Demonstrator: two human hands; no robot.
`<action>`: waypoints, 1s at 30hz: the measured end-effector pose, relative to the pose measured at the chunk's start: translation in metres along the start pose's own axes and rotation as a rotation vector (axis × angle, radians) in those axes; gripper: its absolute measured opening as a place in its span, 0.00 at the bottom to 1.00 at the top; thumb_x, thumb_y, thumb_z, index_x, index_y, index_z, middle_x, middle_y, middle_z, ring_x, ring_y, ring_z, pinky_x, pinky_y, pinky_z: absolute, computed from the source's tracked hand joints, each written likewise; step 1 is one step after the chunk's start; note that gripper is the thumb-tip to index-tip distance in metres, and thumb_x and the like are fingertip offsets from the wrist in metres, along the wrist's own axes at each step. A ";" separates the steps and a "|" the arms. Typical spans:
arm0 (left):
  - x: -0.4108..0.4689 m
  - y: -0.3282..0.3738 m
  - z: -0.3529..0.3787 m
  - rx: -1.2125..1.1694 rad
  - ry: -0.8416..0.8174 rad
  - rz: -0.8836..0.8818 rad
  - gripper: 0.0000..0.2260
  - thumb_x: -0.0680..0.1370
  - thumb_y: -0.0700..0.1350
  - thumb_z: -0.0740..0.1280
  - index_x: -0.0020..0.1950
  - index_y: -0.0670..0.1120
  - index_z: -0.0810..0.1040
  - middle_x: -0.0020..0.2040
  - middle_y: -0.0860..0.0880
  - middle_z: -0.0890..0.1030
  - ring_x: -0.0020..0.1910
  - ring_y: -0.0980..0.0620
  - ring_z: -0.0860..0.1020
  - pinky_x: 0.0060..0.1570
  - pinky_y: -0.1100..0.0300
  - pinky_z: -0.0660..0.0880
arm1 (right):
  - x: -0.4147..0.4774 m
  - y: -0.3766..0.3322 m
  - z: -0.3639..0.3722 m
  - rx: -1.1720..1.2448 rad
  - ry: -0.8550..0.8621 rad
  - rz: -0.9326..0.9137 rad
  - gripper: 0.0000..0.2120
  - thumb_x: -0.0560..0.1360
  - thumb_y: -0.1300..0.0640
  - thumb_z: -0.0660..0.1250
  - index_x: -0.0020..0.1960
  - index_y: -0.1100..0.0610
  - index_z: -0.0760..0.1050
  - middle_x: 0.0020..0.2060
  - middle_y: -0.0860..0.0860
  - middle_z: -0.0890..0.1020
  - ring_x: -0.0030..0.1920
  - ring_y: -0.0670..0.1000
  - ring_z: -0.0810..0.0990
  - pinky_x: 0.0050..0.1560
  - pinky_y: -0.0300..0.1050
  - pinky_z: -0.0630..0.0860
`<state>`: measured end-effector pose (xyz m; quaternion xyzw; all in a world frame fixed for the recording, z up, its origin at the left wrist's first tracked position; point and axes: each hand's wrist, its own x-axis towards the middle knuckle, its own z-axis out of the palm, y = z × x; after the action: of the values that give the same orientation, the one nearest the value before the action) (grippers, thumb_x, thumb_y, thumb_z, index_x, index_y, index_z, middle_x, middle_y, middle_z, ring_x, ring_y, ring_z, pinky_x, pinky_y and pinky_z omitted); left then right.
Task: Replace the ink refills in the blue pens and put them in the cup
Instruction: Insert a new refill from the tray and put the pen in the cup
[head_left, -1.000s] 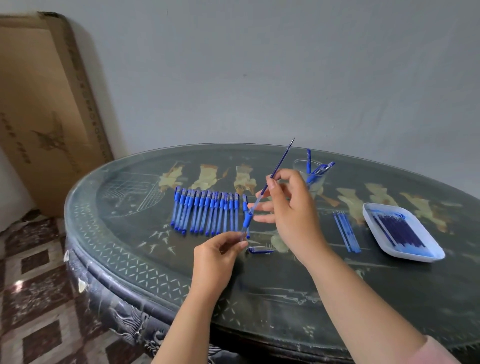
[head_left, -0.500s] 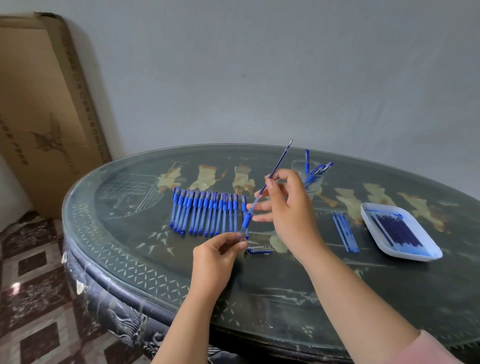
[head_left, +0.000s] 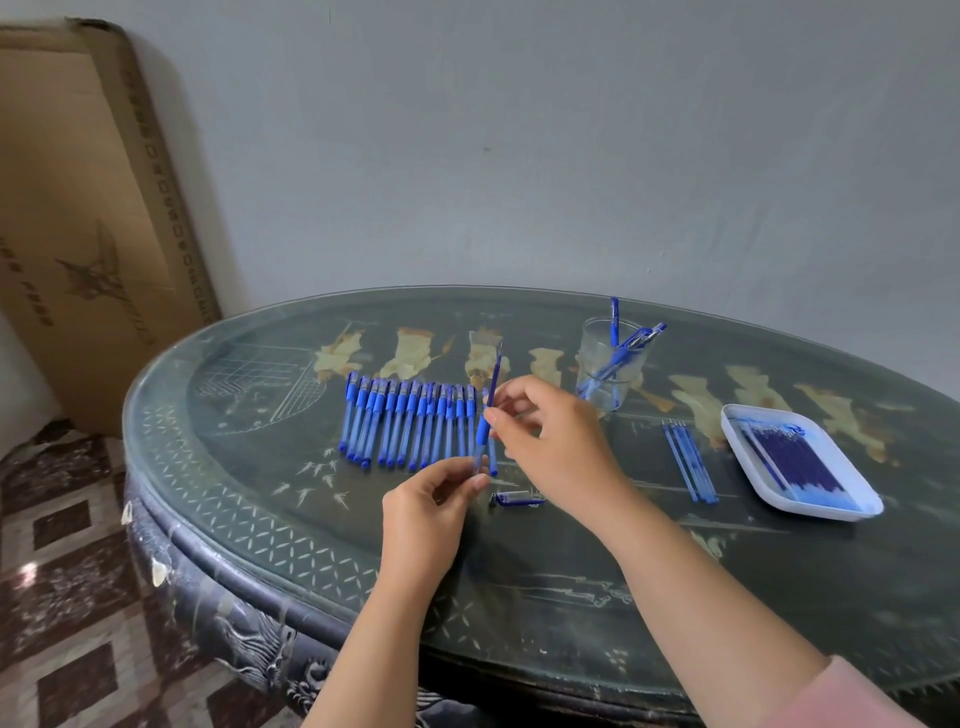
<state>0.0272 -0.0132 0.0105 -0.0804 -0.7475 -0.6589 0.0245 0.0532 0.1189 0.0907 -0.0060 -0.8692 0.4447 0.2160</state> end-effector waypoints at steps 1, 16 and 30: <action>0.000 0.000 0.000 0.002 0.008 -0.003 0.07 0.72 0.40 0.75 0.50 0.46 0.85 0.42 0.55 0.86 0.41 0.64 0.82 0.48 0.71 0.76 | -0.001 0.001 0.000 0.015 -0.007 0.008 0.03 0.77 0.57 0.69 0.50 0.54 0.78 0.42 0.48 0.83 0.44 0.49 0.83 0.46 0.54 0.82; 0.000 0.002 -0.001 -0.011 0.011 -0.027 0.11 0.74 0.41 0.74 0.56 0.46 0.84 0.46 0.56 0.86 0.47 0.62 0.82 0.57 0.63 0.78 | -0.026 0.047 0.011 -0.491 -0.275 0.076 0.11 0.77 0.48 0.68 0.59 0.46 0.79 0.50 0.45 0.71 0.56 0.47 0.66 0.53 0.40 0.66; 0.001 -0.003 0.001 -0.040 -0.009 -0.049 0.10 0.74 0.40 0.74 0.55 0.45 0.84 0.46 0.55 0.86 0.49 0.62 0.83 0.59 0.58 0.78 | 0.005 -0.006 -0.019 0.216 0.064 0.146 0.04 0.79 0.58 0.66 0.47 0.51 0.78 0.43 0.47 0.84 0.45 0.43 0.83 0.48 0.39 0.80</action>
<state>0.0254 -0.0125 0.0074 -0.0652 -0.7361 -0.6738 0.0034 0.0570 0.1311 0.1072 -0.0602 -0.8063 0.5498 0.2099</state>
